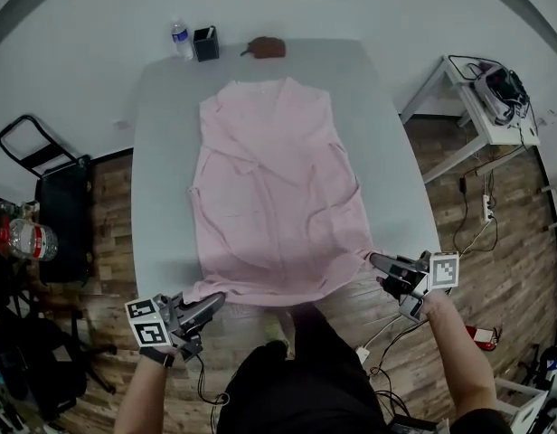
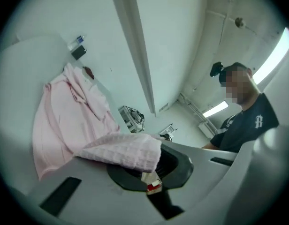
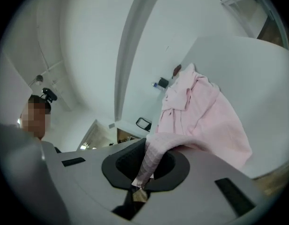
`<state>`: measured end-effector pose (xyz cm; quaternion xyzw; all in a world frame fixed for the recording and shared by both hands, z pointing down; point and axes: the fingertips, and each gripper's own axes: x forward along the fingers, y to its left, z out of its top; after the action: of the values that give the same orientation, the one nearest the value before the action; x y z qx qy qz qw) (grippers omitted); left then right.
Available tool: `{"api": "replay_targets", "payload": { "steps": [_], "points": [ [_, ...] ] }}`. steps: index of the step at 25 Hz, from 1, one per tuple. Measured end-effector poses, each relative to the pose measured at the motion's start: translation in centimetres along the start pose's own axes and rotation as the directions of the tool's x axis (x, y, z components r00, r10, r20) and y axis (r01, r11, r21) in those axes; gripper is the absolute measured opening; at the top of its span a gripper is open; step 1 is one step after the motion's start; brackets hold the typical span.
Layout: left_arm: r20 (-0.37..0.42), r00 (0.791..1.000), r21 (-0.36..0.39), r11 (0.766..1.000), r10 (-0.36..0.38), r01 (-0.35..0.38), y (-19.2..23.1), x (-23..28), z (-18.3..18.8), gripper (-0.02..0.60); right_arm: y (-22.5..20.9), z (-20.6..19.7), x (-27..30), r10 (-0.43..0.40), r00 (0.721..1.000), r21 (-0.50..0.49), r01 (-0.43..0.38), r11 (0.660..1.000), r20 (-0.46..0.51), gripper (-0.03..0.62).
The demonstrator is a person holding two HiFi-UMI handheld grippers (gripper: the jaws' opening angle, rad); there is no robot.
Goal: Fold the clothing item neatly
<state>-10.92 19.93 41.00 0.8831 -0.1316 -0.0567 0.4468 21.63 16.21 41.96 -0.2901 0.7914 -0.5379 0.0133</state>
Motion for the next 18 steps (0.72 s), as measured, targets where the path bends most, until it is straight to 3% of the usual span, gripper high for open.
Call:
{"api": "replay_targets", "payload": {
  "steps": [3, 6, 9, 13, 18],
  "points": [
    [0.024, 0.997, 0.042, 0.996, 0.077, -0.078, 4.2, 1.9, 5.5, 0.006, -2.6, 5.2, 2.3, -0.041, 0.999, -0.015, 0.041, 0.999, 0.022, 0.025],
    [0.055, 0.988, 0.01, 0.99, 0.143, -0.144, 8.4, 3.8, 10.0, 0.006, -5.4, 10.2, 5.5, -0.074, 0.997, -0.03, 0.074, 0.997, 0.018, 0.025],
    [0.059, 0.976, -0.031, 0.978, 0.208, -0.207, 12.6, 6.0, 13.5, 0.006, -7.1, 14.6, 9.5, -0.043, 0.999, -0.018, 0.042, 0.999, -0.017, 0.025],
    [0.045, 0.955, -0.087, 0.953, 0.293, -0.289, 18.3, 8.0, 16.4, 0.006, -11.2, 17.4, 13.7, -0.057, 0.996, 0.062, 0.062, 0.996, -0.071, 0.025],
    [0.049, 0.917, -0.158, 0.91, 0.395, -0.384, 25.5, 8.9, 18.2, 0.006, -16.1, 18.0, 16.8, -0.106, 0.99, 0.142, 0.118, 0.983, -0.093, 0.025]
  ]
}}
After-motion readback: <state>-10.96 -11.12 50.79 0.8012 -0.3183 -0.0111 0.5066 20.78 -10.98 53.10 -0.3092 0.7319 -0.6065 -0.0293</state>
